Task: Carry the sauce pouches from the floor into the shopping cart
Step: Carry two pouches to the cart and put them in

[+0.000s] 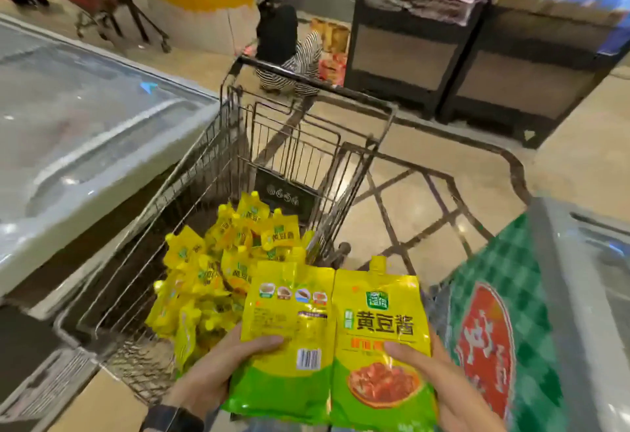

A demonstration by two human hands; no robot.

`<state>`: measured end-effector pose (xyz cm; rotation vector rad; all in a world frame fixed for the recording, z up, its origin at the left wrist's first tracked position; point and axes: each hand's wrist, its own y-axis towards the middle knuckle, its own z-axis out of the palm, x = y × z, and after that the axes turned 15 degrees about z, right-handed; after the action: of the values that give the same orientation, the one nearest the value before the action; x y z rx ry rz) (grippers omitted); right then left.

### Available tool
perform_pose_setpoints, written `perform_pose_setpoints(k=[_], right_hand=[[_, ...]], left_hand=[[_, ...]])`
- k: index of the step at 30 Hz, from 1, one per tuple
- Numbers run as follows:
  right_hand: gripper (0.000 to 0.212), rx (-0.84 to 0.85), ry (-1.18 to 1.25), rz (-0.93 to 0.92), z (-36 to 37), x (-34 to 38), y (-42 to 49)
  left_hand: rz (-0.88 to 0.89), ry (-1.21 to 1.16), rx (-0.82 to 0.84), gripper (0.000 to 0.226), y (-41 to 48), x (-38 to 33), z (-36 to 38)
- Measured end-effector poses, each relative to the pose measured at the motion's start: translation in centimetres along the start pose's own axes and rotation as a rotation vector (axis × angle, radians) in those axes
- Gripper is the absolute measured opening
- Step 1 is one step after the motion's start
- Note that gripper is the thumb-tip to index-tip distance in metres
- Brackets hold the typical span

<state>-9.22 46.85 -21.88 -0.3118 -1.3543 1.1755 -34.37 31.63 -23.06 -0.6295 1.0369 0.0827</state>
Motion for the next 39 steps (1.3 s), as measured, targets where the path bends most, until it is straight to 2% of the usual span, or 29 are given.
perform_pose_setpoints(k=[2, 5, 8, 9, 11, 13, 16, 21, 25, 28, 31, 33, 35, 39], right_hand=[[0.100, 0.055, -0.104, 0.001, 0.3, 4.4, 3.5], [0.086, 0.117, -0.292, -0.049, 2.8, 11.4, 8.2], [0.083, 0.152, -0.490, -0.147, 6.3, 16.3, 13.2], [0.083, 0.155, -0.546, -0.189, 7.2, 17.2, 14.9], [0.080, 0.115, -0.619, -0.244, 8.9, 18.8, 18.1], [0.071, 0.113, -0.684, -0.292, 10.6, 20.3, 20.9], [0.065, 0.136, -0.813, -0.354, 13.8, 22.6, 24.9], [0.063, 0.148, -0.938, -0.369, 18.2, 23.5, 30.6], [0.056, 0.187, -1.088, -0.369, 20.7, 21.5, 36.4], [0.047, 0.202, -1.239, -0.355, 20.7, 18.9, 40.2], [0.039, 0.280, -1.485, -0.322, 18.2, 16.1, 43.8], [0.039, 0.294, -1.663, -0.304, 16.3, 15.3, 45.7], [0.038, 0.337, -1.686, -0.328, 15.2, 15.5, 47.0], [0.027, 0.414, -1.648, -0.259, 16.0, 16.7, 47.0]], left_hand=[[0.011, -0.049, -0.113, 0.085, 1.9, -0.1, 0.1], [0.056, -0.149, -0.302, 0.105, 5.2, -0.6, -0.3], [0.105, -0.296, -0.496, 0.078, 8.6, -1.1, -1.4], [0.133, -0.320, -0.546, 0.079, 9.8, -1.0, -1.9], [0.168, -0.281, -0.637, 0.101, 12.3, -1.7, -2.7], [0.226, -0.311, -0.721, 0.106, 14.1, -2.5, -2.9], [0.261, -0.306, -0.845, 0.096, 16.7, -4.1, -3.7], [0.305, -0.330, -1.108, 0.057, 20.1, -3.1, -4.4], [0.305, -0.334, -1.313, 0.064, 22.5, -0.7, -4.7], [0.180, -0.270, -1.403, 0.068, 24.9, 1.3, -4.7], [0.059, -0.208, -1.377, 0.076, 28.0, 3.1, -4.0], [-0.053, -0.047, -1.368, 0.068, 29.9, 4.0, -3.2], [-0.150, 0.168, -1.372, 0.060, 30.8, 4.8, -2.5], [-0.261, 0.325, -1.379, 0.048, 29.4, 5.8, -2.5]])
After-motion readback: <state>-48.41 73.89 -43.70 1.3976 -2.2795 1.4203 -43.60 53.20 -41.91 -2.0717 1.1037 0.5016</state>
